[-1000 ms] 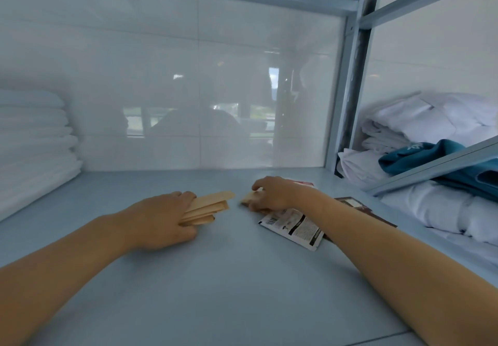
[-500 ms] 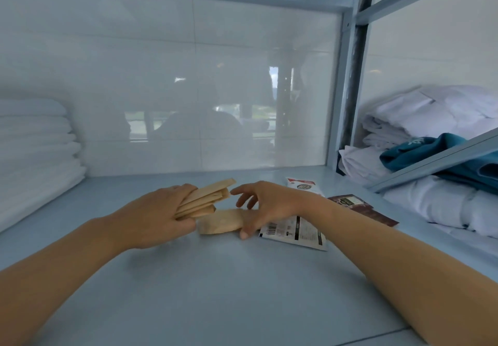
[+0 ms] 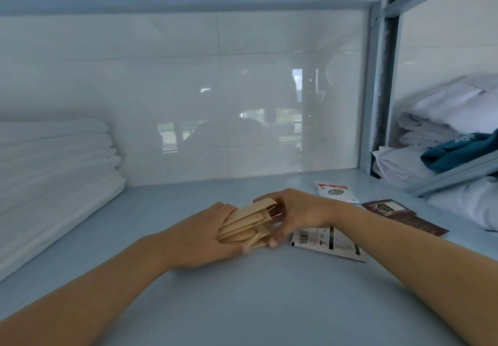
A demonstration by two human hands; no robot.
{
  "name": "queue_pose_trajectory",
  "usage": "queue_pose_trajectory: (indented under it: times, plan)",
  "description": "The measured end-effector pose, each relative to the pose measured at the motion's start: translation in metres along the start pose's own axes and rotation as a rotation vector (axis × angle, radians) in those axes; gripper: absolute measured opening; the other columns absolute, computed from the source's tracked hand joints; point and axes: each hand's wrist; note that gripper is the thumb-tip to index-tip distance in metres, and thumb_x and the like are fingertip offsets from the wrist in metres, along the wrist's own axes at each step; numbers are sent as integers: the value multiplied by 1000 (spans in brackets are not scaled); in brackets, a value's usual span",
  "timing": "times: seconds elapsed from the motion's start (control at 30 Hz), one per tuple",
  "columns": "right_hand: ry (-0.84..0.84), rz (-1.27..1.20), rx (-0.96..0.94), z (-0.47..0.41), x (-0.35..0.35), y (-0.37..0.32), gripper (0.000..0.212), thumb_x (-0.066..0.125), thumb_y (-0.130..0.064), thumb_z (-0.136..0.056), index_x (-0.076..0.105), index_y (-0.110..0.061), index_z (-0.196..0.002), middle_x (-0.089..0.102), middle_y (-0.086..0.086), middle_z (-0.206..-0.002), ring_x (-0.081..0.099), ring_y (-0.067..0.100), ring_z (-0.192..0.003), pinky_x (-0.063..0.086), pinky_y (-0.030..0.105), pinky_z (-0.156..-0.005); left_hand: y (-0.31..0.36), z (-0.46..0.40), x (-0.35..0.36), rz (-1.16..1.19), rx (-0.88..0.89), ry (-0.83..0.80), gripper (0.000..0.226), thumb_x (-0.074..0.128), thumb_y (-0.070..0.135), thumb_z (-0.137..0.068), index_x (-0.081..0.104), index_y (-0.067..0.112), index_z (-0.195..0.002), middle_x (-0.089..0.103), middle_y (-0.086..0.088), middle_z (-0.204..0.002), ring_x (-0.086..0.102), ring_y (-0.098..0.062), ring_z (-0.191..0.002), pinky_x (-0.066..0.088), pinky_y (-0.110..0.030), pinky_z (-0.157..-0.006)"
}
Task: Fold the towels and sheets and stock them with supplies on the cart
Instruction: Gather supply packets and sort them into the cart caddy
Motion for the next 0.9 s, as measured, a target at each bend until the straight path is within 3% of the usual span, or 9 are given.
queue_pose_trajectory:
  times: [0.07,0.17,0.33,0.47,0.57,0.7,0.9]
  plan:
    - [-8,28,52,5,-12,4,78,98,-21,-63,64,-29,-133,71,-6,-124,66,12,-117,51,38,-108,4,1,1,4,-2,3,78,61,96,-63,44,54,-126,53,29,-110,57,6,-97,51,-25,-84]
    - [5,134,129,8,-22,6,98,98,-20,-63,51,-25,-149,74,-11,-115,69,10,-106,54,36,-103,5,1,4,-22,-21,-2,79,63,97,-60,44,55,-125,57,23,-106,57,3,-94,53,-27,-84]
    - [73,157,101,-2,-7,7,88,95,-7,-66,57,-21,-144,76,-6,-105,72,6,-93,54,20,-90,10,-5,10,39,20,-9,84,67,92,-63,37,62,-135,64,31,-112,62,9,-98,54,-26,-88]
    - [94,182,71,-9,1,5,88,93,-8,-69,54,-21,-147,74,-1,-115,69,11,-106,50,23,-100,12,-8,11,21,59,-20,70,68,82,-73,39,60,-132,62,31,-112,60,10,-99,52,-24,-87]
    - [41,209,85,-4,-4,1,91,97,-19,-67,54,-26,-147,73,-7,-113,68,7,-105,49,22,-99,13,-11,9,-44,77,-26,66,65,74,-80,39,51,-137,56,25,-116,57,4,-103,51,-29,-92]
    - [-46,394,219,14,-36,-5,87,95,-41,-68,55,-32,-144,65,-19,-119,65,3,-107,49,29,-99,17,-8,10,-144,98,-32,55,57,70,-84,38,49,-132,55,20,-109,56,0,-96,51,-33,-89]
    - [147,415,444,79,-79,36,73,85,-61,-73,61,-36,-137,62,-21,-130,59,7,-122,43,34,-110,23,0,12,-186,108,53,55,52,61,-76,35,49,-127,53,19,-104,58,-3,-86,50,-30,-80]
Point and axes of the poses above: each hand's wrist, its own z-axis away from the middle knuckle, its own x-axis out of the palm, y = z × x
